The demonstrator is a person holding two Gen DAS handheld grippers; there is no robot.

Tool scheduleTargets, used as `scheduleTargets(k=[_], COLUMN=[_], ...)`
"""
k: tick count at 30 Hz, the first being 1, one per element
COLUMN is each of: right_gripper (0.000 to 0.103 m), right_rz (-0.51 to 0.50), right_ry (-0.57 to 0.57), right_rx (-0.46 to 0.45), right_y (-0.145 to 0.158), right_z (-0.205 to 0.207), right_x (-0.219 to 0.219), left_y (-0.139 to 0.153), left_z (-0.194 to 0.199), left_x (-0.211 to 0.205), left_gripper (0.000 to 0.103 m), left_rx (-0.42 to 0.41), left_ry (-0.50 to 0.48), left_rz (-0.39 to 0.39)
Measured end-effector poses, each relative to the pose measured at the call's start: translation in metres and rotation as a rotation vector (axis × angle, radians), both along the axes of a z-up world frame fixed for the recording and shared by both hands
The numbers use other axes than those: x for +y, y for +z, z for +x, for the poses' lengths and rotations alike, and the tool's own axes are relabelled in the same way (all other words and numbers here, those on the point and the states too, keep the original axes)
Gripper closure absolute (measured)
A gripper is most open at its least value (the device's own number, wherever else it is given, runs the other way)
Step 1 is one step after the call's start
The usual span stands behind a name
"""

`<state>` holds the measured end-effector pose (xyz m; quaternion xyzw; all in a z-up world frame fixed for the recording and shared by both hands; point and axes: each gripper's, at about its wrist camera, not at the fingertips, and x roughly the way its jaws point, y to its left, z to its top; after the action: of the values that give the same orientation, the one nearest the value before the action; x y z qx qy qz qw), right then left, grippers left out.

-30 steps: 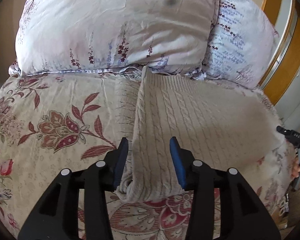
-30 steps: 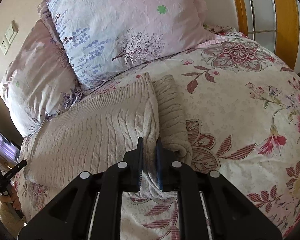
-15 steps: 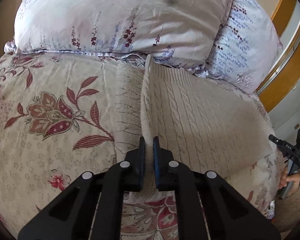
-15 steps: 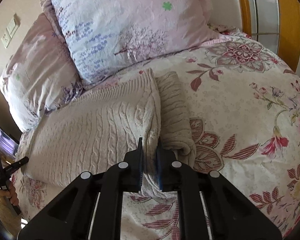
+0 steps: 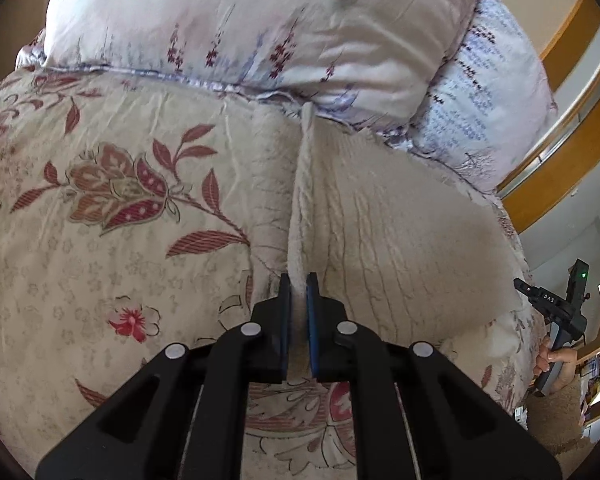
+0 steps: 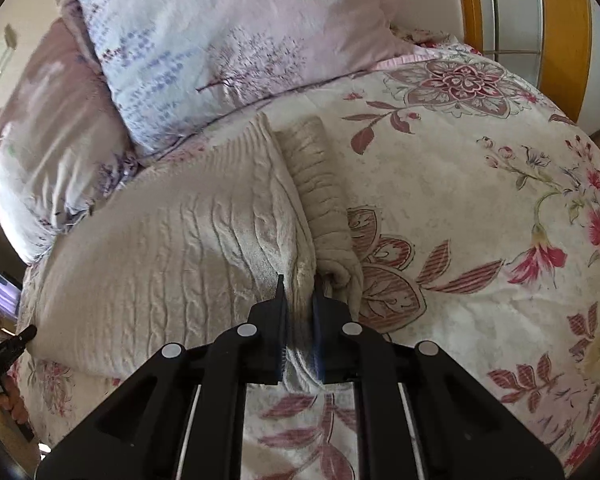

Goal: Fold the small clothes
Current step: 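Open both tools and release the folded sweater edge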

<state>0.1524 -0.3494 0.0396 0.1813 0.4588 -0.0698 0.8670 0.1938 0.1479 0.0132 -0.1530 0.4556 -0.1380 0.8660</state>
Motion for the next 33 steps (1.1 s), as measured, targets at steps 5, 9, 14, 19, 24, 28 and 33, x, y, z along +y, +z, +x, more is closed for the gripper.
scheduleTargets(k=[5, 9, 14, 19, 24, 28, 33], right_gripper=[0.089, 0.064, 0.052, 0.044, 0.039, 0.033, 0.034], right_rz=[-0.068, -0.103, -0.129, -0.170, -0.207, -0.298, -0.207], right_ry=[0.011, -0.025, 0.093, 0.233, 0.251, 0.285, 0.240], right_rx=[0.025, -0.030, -0.119, -0.037, 0.002, 0.037, 0.018], right_y=[0.003, 0.022, 0.038, 0.018, 0.004, -0.006, 0.009], right_z=[0.004, -0.002, 0.012, 0.040, 0.030, 0.018, 0.011], right_x=[0.007, 0.012, 0.043, 0.085, 0.089, 0.100, 0.090], left_y=[0.003, 0.023, 0.050, 0.037, 0.013, 0.008, 0.026], left_z=[-0.002, -0.009, -0.016, 0.001, 0.006, -0.002, -0.010], left_x=[-0.006, -0.007, -0.037, -0.071, -0.071, -0.071, -0.047], left_gripper=[0.090, 0.067, 0.049, 0.049, 0.049, 0.049, 0.048], left_rx=[-0.011, -0.078, -0.213, -0.160, -0.088, -0.100, -0.109], left_ry=[-0.005, 0.011, -0.056, -0.124, -0.120, -0.131, -0.086], left_rz=[0.050, 0.079, 0.146, 0.192, 0.230, 0.247, 0.101])
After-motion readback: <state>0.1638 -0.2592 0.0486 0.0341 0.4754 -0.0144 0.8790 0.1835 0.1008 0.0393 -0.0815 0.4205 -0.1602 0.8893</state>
